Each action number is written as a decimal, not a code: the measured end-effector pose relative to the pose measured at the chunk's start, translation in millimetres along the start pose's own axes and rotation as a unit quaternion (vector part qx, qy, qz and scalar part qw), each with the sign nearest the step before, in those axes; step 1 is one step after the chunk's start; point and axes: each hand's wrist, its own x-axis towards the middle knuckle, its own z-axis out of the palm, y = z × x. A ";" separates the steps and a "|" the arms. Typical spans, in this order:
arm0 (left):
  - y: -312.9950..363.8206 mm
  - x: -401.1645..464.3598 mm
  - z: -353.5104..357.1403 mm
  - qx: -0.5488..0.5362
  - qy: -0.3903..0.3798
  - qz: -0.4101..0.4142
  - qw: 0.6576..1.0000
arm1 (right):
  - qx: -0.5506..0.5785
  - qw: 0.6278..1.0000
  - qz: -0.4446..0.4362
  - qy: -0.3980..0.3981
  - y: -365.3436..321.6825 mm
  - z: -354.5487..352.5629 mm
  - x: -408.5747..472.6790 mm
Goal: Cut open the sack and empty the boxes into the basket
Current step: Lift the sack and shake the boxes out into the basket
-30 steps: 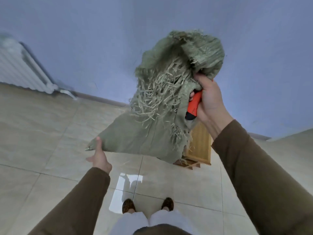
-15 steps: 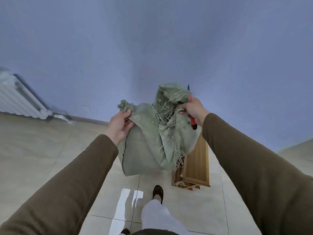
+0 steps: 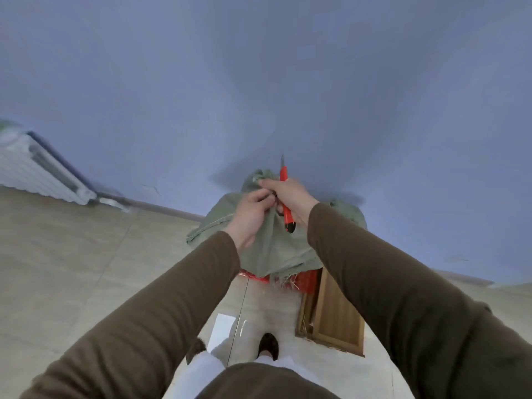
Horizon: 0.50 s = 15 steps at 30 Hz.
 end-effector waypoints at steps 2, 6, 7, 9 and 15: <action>-9.6 9.2 -9.7 -0.014 -0.013 -0.009 1.000 | 0.026 0.999 0.006 0.041 -5.0 -6.1 12.9; -39.8 28.7 -71.1 0.121 0.187 -0.053 0.973 | 0.073 0.997 -0.001 0.003 -9.3 -20.0 19.2; -46.6 32.7 -87.0 0.195 0.207 -0.082 0.955 | 0.079 0.997 -0.002 -0.011 -11.1 -21.8 20.3; -57.1 42.6 -109.5 0.295 0.178 -0.125 0.930 | 0.094 0.995 -0.010 -0.039 -19.9 -25.7 23.2; -65.2 72.7 -123.8 0.378 0.175 -0.080 0.906 | 0.124 0.989 -0.040 -0.067 -51.2 -42.4 28.8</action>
